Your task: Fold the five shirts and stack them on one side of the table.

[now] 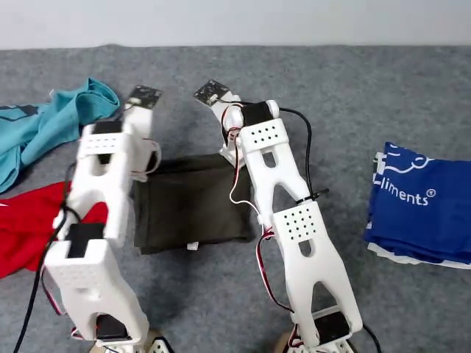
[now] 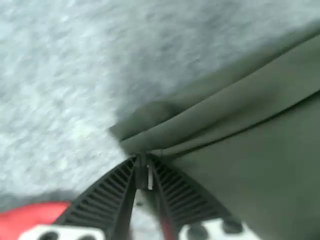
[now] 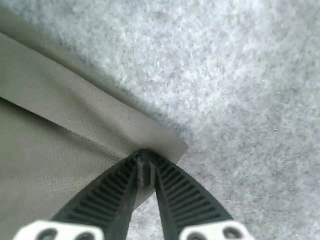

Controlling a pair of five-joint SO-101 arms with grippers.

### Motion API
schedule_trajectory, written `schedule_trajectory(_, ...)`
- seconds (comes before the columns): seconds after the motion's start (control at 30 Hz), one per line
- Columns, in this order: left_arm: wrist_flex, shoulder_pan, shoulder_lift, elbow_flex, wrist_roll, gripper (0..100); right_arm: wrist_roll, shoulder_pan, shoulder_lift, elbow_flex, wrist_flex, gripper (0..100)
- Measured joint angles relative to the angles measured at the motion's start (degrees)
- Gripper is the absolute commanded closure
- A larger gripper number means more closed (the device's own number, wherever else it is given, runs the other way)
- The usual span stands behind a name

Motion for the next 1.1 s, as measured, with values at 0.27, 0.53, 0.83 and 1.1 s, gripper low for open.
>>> schedule_trajectory(0.27, 2.90, -2.11, -10.55, 0.00, -1.85, 99, 0.00, 0.00, 0.18, -1.76, 0.09, 98.9)
schedule_trajectory(0.53, 2.99, 3.87, -14.95, 0.00, -1.41, 99, 0.00, -0.44, -0.09, -5.19, 1.14, 98.9)
schedule_trajectory(0.83, 2.81, 6.07, 1.41, -0.09, -0.70, 99, 0.00, -0.79, 4.13, -5.27, -5.98, 98.9)
schedule_trajectory(1.1, 3.60, -2.02, 2.64, -1.32, -2.73, 99, 0.00, -0.26, 4.66, -5.45, -8.18, 98.9)
